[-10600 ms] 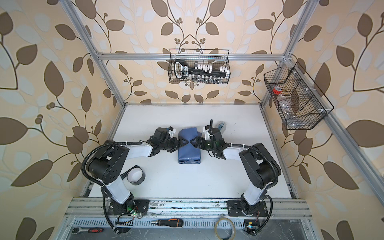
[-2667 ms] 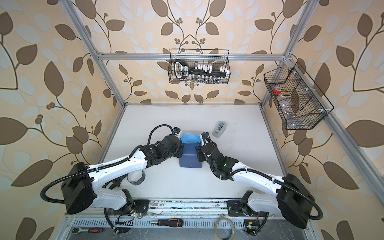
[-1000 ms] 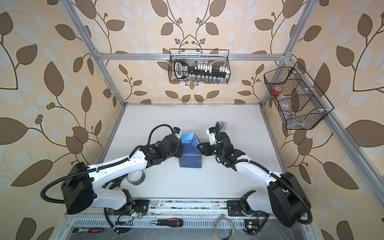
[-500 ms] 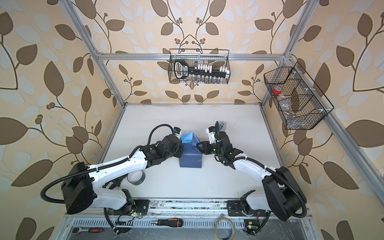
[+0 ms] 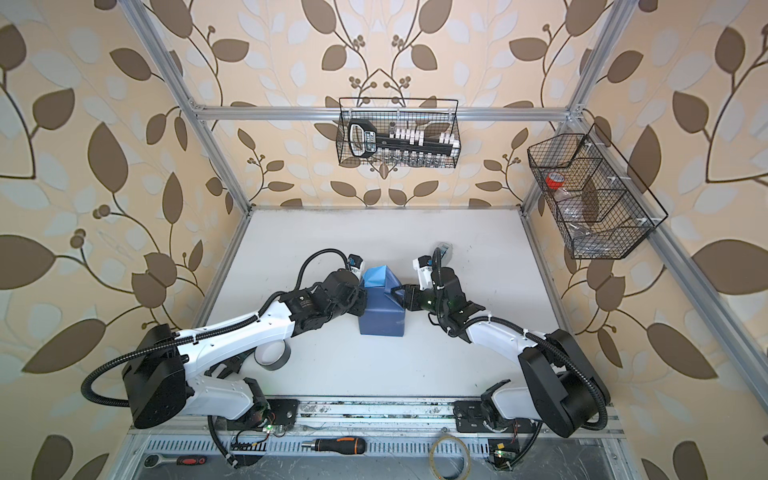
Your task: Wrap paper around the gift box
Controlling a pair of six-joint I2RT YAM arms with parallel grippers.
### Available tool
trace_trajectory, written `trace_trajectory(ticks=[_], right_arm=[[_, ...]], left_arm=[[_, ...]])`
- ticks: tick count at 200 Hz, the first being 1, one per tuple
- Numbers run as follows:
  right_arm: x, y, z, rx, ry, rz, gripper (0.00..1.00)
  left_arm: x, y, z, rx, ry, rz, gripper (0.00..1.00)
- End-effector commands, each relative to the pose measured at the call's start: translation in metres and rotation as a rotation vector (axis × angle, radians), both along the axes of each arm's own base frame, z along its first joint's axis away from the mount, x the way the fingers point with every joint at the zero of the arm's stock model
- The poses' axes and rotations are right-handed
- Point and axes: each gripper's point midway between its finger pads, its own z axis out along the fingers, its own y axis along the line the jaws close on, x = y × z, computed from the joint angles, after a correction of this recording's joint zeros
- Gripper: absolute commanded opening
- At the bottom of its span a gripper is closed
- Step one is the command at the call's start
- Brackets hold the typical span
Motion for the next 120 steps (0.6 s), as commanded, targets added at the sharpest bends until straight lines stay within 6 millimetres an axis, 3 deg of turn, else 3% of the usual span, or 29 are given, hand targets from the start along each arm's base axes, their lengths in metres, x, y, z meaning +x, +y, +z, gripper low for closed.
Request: trace_trajectory(ticks=[1,35,57,78,102,120], right_arm=[[-0.018,-0.010,-0.032,-0.052,0.085,-0.007,0.52],[-0.020,-0.011,-0.033,-0.073,0.069,-0.010,0.52],[-0.020,-0.011,-0.032,-0.074,0.066,-0.009,0.52],[-0.020,-0.010,-0.032,-0.072,0.063,-0.007,0.51],[-0.020,-0.008,-0.031,-0.072,0.058,-0.004,0.51],[-0.019,-0.006,-0.029,-0.068,0.055,0.000,0.51]], left_arm=[[-0.003,-0.009,0.019,-0.069,-0.033,-0.028,0.27],[-0.014,-0.010,0.043,-0.152,-0.054,-0.062,0.61],[-0.027,0.000,0.061,-0.222,-0.075,-0.077,0.74],[-0.030,0.023,0.067,-0.335,-0.040,-0.042,0.76],[-0.020,0.052,0.058,-0.471,0.046,0.025,0.71],[-0.011,0.057,0.050,-0.487,0.094,0.038,0.66]])
